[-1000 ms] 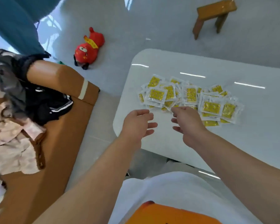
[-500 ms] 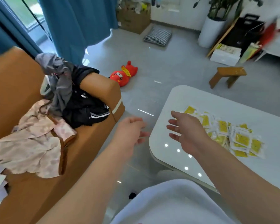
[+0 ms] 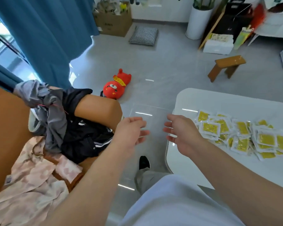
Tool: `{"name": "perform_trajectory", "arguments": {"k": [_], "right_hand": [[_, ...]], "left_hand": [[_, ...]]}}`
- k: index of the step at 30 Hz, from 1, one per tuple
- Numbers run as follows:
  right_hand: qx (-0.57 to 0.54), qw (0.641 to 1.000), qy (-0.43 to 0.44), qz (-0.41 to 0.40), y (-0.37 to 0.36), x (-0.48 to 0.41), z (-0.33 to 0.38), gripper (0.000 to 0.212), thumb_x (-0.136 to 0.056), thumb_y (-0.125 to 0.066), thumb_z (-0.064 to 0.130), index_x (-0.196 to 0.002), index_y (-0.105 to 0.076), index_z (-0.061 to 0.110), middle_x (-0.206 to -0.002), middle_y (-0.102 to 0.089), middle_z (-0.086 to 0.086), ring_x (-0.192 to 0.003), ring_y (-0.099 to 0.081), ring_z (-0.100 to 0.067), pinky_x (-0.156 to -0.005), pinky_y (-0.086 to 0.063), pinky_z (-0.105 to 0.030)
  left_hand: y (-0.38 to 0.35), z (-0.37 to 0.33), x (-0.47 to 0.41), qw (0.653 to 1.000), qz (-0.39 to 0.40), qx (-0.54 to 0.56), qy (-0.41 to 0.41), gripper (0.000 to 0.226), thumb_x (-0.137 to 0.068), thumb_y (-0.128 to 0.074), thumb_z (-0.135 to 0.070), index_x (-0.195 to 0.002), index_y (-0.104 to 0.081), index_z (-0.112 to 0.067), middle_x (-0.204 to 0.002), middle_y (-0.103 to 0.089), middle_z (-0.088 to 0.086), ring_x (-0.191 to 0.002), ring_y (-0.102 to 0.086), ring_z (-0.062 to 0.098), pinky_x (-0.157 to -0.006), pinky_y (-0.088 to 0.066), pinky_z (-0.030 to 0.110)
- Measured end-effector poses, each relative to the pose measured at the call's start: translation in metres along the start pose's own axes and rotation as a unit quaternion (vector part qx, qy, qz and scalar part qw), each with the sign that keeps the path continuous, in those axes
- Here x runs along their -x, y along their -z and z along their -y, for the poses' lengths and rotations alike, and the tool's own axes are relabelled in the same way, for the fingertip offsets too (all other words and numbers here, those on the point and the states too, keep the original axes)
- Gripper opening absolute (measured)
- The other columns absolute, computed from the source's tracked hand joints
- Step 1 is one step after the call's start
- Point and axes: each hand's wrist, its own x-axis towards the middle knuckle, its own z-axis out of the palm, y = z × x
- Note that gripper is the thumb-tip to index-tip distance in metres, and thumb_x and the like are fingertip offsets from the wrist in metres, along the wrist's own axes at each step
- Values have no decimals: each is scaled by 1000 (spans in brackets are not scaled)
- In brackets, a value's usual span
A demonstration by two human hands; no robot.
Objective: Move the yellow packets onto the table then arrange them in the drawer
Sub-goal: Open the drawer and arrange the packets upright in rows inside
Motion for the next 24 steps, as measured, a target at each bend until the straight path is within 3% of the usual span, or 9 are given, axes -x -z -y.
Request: {"name": "perform_trajectory", "arguments": {"k": [8, 12, 17, 21, 24], "right_hand": [[-54, 996, -12, -69, -42, -93, 101, 9, -100, -57, 28, -99, -61, 20, -96, -62, -2, -84, -63, -19, -66, -48, -31], [-89, 990, -22, -110, -45, -132, 142, 11, -99, -58, 30, -99, -61, 20, -97, -62, -3, -84, -64, -18, -71, -50, -33], [-145, 975, -35, -165, -43, -194, 187, 10, -99, -57, 30, -100, -61, 20, -103, -64, -5, -89, -65, -20, -72, -51, -33], [-192, 956, -39, -218, -46, -244, 231, 11, -101, -57, 29, -102, -61, 18, -102, -64, -5, -89, -65, -20, -74, -51, -34], [-231, 936, -52, -258, -48, -273, 271, 10, -101, -57, 26, -97, -61, 19, -100, -63, -5, -88, -63, -21, -77, -49, -36]], "left_hand": [[-21, -113, -128, 996, 45, -81, 6, 15, -96, -61, -9, -111, -61, -13, -105, -68, 6, -78, -71, 19, -64, -52, 29], [-40, -161, -177, 990, 69, -118, 25, 13, -98, -60, -9, -109, -62, -13, -108, -69, 7, -84, -72, 21, -78, -56, 35], [-74, -217, -257, 979, 114, -168, 31, 16, -97, -61, -9, -112, -62, -12, -106, -68, 7, -84, -72, 22, -83, -57, 38], [-117, -270, -330, 962, 172, -210, 20, 18, -94, -63, -8, -111, -63, -11, -102, -69, 7, -75, -72, 20, -64, -55, 30], [-158, -313, -372, 943, 215, -255, 20, 18, -94, -63, -8, -111, -64, -13, -102, -70, 5, -72, -73, 18, -61, -53, 28]]}}
